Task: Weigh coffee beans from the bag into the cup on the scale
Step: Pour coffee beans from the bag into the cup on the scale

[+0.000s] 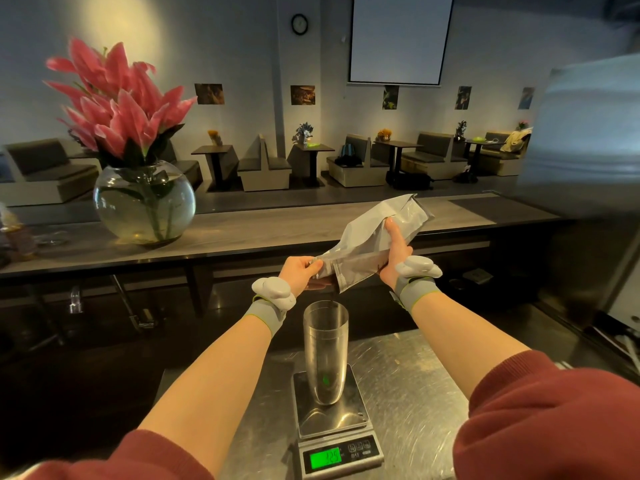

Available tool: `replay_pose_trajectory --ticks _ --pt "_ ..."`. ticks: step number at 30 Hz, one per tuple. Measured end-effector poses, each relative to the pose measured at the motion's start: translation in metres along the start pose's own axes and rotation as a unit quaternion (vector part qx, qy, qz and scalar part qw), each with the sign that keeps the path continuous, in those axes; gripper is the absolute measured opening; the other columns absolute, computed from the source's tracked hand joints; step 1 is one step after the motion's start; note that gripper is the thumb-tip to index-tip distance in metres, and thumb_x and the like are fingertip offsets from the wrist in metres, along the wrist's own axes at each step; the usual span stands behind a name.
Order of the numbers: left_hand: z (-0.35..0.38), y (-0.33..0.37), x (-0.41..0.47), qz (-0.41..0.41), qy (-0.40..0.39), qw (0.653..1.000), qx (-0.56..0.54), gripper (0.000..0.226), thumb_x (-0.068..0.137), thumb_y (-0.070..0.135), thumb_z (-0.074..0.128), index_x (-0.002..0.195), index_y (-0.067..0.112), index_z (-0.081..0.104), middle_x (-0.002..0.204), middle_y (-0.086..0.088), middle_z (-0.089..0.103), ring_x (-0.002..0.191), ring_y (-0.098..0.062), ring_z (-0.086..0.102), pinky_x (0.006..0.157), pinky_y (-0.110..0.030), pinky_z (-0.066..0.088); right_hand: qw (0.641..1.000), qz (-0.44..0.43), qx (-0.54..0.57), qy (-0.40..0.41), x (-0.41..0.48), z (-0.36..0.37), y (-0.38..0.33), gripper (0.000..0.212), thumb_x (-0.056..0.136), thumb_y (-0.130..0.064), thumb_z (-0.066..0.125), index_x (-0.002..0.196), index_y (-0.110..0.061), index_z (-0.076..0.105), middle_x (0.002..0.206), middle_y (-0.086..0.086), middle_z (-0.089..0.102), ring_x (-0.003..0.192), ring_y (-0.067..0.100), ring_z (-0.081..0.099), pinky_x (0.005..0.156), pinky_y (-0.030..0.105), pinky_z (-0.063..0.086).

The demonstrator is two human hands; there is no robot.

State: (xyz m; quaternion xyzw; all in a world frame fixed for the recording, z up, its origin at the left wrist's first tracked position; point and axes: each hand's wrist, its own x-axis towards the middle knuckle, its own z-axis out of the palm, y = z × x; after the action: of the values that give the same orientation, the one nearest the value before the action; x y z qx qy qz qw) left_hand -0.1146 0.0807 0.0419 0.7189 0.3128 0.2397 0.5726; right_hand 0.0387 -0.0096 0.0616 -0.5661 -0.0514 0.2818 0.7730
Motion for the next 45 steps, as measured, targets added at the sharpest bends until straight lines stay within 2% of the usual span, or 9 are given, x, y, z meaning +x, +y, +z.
replay_pose_trajectory --ticks 2,6,10,14,21,27,32,39,45 --pt "0.0 0.0 0.0 -0.004 -0.002 1.0 -0.002 0.031 0.095 0.015 0.046 0.121 0.001 0.056 0.128 -0.02 0.058 0.113 -0.035 0.061 0.094 -0.041 0.052 1.0 -0.006 -0.003 0.0 -0.003 -0.001 -0.001 0.124 0.046 -0.077 0.064 0.149 -0.025 0.018 0.144 0.007 0.038 0.131 0.033 0.041 0.111 0.053 0.036" --pt "0.001 0.0 0.0 -0.006 -0.006 1.0 0.002 0.033 0.095 0.016 0.045 0.124 0.003 0.054 0.129 -0.02 0.058 0.114 -0.035 0.061 0.095 -0.043 0.052 1.0 0.0 -0.01 0.015 0.002 -0.001 0.0 0.136 0.033 -0.084 0.061 0.149 -0.026 0.018 0.147 0.007 0.036 0.132 0.033 0.04 0.111 0.053 0.035" --pt "0.001 0.0 0.0 -0.004 0.0 1.0 0.007 0.032 0.095 0.016 0.046 0.123 0.003 0.055 0.128 -0.02 0.058 0.113 -0.035 0.061 0.096 -0.045 0.052 1.0 -0.005 0.011 0.011 0.0 0.0 -0.001 0.114 0.059 -0.072 0.066 0.15 -0.023 0.016 0.147 0.008 0.035 0.132 0.034 0.04 0.111 0.054 0.035" --pt "0.002 0.0 -0.001 0.0 0.002 1.0 0.007 0.031 0.095 0.015 0.046 0.121 0.001 0.056 0.127 -0.021 0.058 0.114 -0.035 0.06 0.095 -0.043 0.052 1.0 -0.006 0.004 0.007 -0.001 -0.002 -0.002 0.104 0.069 -0.067 0.065 0.149 -0.023 0.015 0.146 0.009 0.036 0.132 0.033 0.04 0.112 0.052 0.035" --pt "0.002 0.002 0.0 0.004 -0.002 1.0 0.009 0.032 0.096 0.016 0.045 0.123 0.002 0.054 0.128 -0.02 0.058 0.113 -0.035 0.061 0.095 -0.042 0.052 1.0 0.001 -0.017 0.021 0.006 -0.002 0.001 0.139 0.028 -0.086 0.057 0.148 -0.028 0.019 0.146 0.006 0.037 0.13 0.032 0.042 0.11 0.053 0.036" --pt "0.002 0.001 0.0 0.002 -0.003 1.0 0.006 0.031 0.096 0.014 0.044 0.121 0.0 0.055 0.128 -0.022 0.057 0.113 -0.037 0.06 0.096 -0.044 0.051 1.0 -0.003 0.003 0.005 0.001 -0.003 -0.002 0.108 0.064 -0.07 0.064 0.149 -0.024 0.016 0.144 0.007 0.037 0.131 0.032 0.041 0.112 0.051 0.035" --pt "0.002 0.001 0.001 0.002 -0.005 1.0 0.014 0.033 0.095 0.017 0.045 0.124 0.002 0.053 0.128 -0.021 0.057 0.113 -0.035 0.061 0.097 -0.045 0.051 1.0 -0.003 -0.012 0.006 -0.001 -0.004 -0.002 0.126 0.043 -0.081 0.059 0.149 -0.026 0.018 0.145 0.008 0.037 0.131 0.033 0.04 0.112 0.052 0.034" --pt "0.003 0.001 0.002 0.006 0.003 1.0 0.01 0.032 0.095 0.015 0.046 0.122 0.001 0.055 0.127 -0.021 0.058 0.114 -0.036 0.06 0.095 -0.043 0.052 1.0 -0.003 0.022 0.003 0.008 -0.003 -0.003 0.102 0.069 -0.064 0.066 0.149 -0.022 0.018 0.145 0.009 0.038 0.13 0.033 0.042 0.111 0.052 0.035" --pt "0.005 0.0 0.002 -0.003 0.007 1.0 0.004 0.031 0.095 0.015 0.046 0.122 0.001 0.055 0.127 -0.02 0.059 0.113 -0.035 0.061 0.092 -0.04 0.053 1.0 0.006 0.019 0.008 0.01 -0.005 -0.002 0.098 0.073 -0.062 0.065 0.149 -0.021 0.017 0.144 0.01 0.037 0.13 0.032 0.041 0.112 0.049 0.036"
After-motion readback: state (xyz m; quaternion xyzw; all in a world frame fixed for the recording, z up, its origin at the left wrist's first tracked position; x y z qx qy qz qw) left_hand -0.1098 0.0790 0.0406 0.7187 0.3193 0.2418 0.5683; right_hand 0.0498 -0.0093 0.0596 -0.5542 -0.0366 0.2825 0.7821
